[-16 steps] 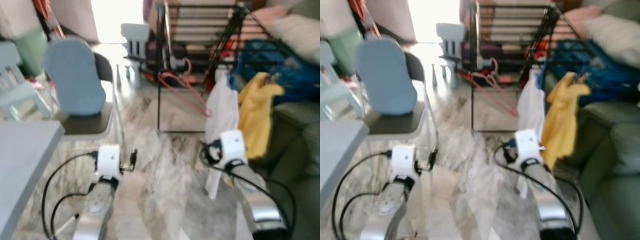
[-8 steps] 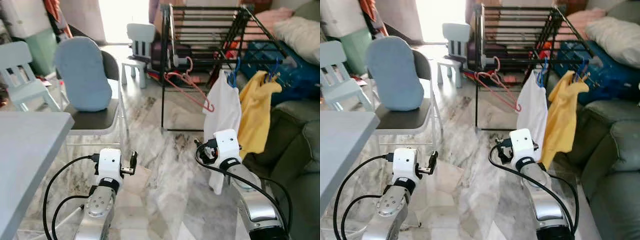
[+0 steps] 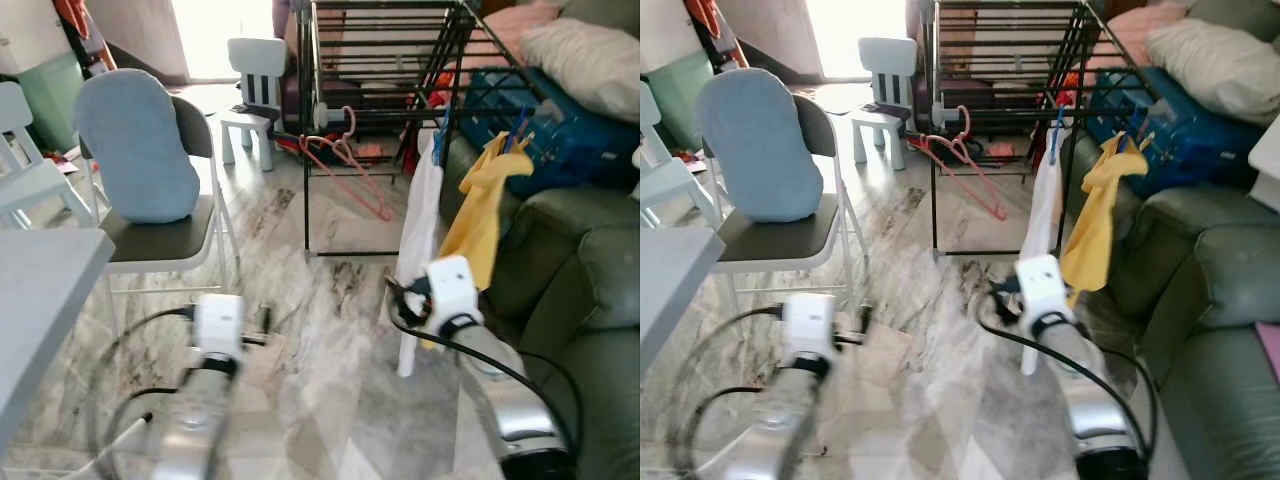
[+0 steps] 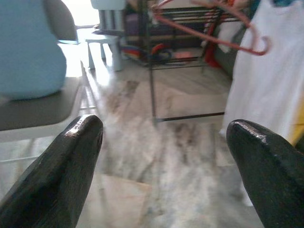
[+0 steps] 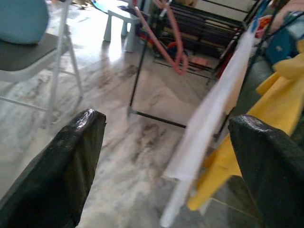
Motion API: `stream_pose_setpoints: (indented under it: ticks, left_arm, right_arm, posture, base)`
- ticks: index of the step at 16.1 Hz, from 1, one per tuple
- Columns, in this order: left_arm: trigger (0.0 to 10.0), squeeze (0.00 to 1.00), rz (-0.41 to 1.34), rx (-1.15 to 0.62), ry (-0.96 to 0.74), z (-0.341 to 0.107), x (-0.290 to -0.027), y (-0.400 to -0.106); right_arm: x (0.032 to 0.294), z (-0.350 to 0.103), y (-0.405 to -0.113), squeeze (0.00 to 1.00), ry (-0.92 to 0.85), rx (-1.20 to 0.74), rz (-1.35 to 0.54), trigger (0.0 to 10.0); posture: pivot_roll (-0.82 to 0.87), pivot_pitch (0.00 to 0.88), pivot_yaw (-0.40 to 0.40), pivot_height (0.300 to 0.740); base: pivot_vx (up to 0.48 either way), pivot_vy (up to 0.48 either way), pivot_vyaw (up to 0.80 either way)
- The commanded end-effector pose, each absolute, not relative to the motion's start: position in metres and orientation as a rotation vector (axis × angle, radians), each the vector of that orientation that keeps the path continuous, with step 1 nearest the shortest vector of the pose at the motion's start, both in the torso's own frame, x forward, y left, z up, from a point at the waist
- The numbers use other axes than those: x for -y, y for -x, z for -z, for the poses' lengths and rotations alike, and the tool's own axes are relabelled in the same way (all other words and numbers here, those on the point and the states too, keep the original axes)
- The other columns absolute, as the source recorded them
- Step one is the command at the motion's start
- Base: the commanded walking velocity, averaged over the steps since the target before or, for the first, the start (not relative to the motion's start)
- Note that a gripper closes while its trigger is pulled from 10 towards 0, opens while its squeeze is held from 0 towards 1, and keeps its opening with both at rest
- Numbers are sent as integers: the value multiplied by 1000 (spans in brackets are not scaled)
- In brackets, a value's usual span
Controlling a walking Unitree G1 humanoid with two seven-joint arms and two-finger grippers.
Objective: Hang hanger
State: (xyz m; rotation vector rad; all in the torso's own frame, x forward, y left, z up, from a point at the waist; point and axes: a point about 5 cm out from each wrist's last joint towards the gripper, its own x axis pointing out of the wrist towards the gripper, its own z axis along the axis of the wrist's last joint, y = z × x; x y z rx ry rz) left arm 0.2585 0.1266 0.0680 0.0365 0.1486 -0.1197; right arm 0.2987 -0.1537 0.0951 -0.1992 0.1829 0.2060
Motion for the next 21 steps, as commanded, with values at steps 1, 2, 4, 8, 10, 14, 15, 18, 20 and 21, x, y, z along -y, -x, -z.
stream_pose_setpoints:
  ticks: [1, 2, 4, 8, 10, 14, 15, 18, 20, 21]
  left_arm:
    - [10000, 0, 91, -149, -66, -68, -136, -260]
    - [10000, 0, 91, -149, -68, -68, -136, -261]
    - [10000, 0, 91, -149, -71, -67, -136, -262]
    - [10000, 0, 90, -149, -71, -67, -136, -262]
    - [10000, 0, 84, -151, -69, -67, -136, -262]
    - [10000, 0, 80, -150, -69, -67, -136, -262]
    - [10000, 0, 79, -150, -67, -67, -136, -262]
    - [10000, 0, 74, -151, -57, -67, -136, -264]
    - [10000, 0, 64, -153, -57, -67, -136, -265]
    - [10000, 0, 63, -155, -57, -67, -136, -265]
  right_arm:
    - [148, -99, -301, 0, 184, -164, -223, 10000]
    - [148, -99, -301, 0, 185, -165, -225, 10000]
    - [146, -99, -301, 0, 185, -164, -232, 10000]
    - [146, -98, -301, 0, 184, -165, -237, 10000]
    - [145, -97, -300, 0, 186, -167, -244, 10000]
    - [142, -97, -299, 0, 184, -163, -266, 10000]
    - [141, -97, -299, 0, 183, -163, -267, 10000]
    - [141, -97, -299, 0, 185, -163, -273, 10000]
    - [141, -98, -298, 0, 190, -161, -278, 10000]
    - [141, -98, -298, 0, 190, -161, -280, 10000]
  posture:
    - [-130, 0, -15, 740]
    - [-131, 0, -14, 740]
    - [-131, 0, -13, 740]
    - [-131, 0, -13, 740]
    - [-130, 0, -13, 740]
    - [-130, 0, -13, 740]
    - [-130, 0, -13, 740]
    - [-135, 0, -11, 740]
    - [-139, 0, -10, 740]
    - [-140, 0, -9, 740]
  base:
    - [0, -311, 0]
    - [0, -311, 0]
    - [0, -317, 0]
    - [0, -321, 0]
    - [0, -324, 0]
    - [0, -226, 364]
    - [0, 0, 800]
    - [0, 0, 800]
    - [0, 0, 800]
    - [0, 0, 800]
